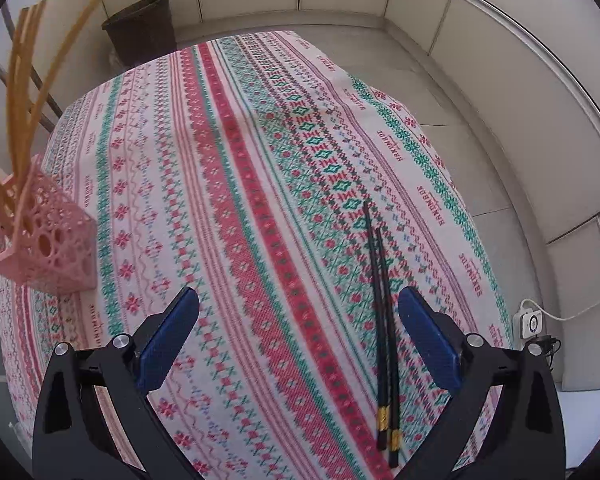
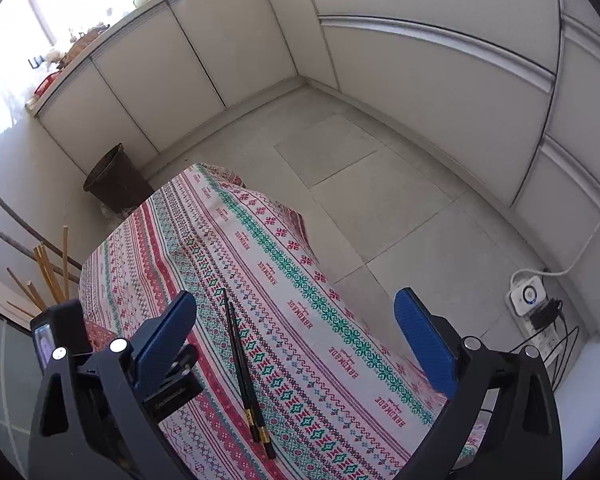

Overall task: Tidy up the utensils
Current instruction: 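Move the left tool toward the black chopsticks on the cloth, then grasp a black chopstick with the left tool while the right tool grasps the other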

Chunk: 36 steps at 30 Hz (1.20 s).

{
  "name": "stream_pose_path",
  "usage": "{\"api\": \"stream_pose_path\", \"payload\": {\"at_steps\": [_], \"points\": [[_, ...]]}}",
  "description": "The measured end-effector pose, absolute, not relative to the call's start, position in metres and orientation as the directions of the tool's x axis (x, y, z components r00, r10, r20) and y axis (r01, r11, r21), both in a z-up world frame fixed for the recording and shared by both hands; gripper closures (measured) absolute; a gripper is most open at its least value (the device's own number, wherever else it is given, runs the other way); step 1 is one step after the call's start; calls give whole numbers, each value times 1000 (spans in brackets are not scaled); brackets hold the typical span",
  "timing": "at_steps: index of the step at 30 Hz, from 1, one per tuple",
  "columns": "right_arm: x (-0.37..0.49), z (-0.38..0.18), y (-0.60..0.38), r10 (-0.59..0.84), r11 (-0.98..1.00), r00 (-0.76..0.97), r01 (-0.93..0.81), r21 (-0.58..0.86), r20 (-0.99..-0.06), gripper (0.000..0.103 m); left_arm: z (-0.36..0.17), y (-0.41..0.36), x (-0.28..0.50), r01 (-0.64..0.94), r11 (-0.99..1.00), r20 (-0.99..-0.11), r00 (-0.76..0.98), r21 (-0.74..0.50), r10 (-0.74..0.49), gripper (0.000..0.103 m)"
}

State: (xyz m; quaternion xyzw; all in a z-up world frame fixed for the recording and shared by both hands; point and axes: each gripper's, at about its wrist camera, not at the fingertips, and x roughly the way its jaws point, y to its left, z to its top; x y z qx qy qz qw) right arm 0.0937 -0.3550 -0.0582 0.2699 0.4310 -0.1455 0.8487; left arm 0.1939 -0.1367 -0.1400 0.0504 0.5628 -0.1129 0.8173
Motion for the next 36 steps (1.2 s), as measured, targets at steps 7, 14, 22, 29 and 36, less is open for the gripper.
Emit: {"api": "stream_pose_path", "payload": {"at_steps": [7,14,22,29,36], "points": [[97,-79,-381,120,709,566,527,469,-816,7,-156,-161,242,187,980,-952,280,-70,-121,8],[101,-88,-387,220,632,569,535,560,-792,7,-184,-167,264,170,985,-977,204,-18,-53,33],[103,-93,-388,235,624,554,544,561,-799,7,-186,-178,256,207,978,-970,242,18,-33,44],[106,-94,-388,181,651,544,559,514,-819,7,-179,-172,215,286,958,-957,285,30,-55,95],[135,-111,-353,132,780,455,501,376,-881,7,-163,-128,180,303,953,-949,304,13,-84,99]]}}
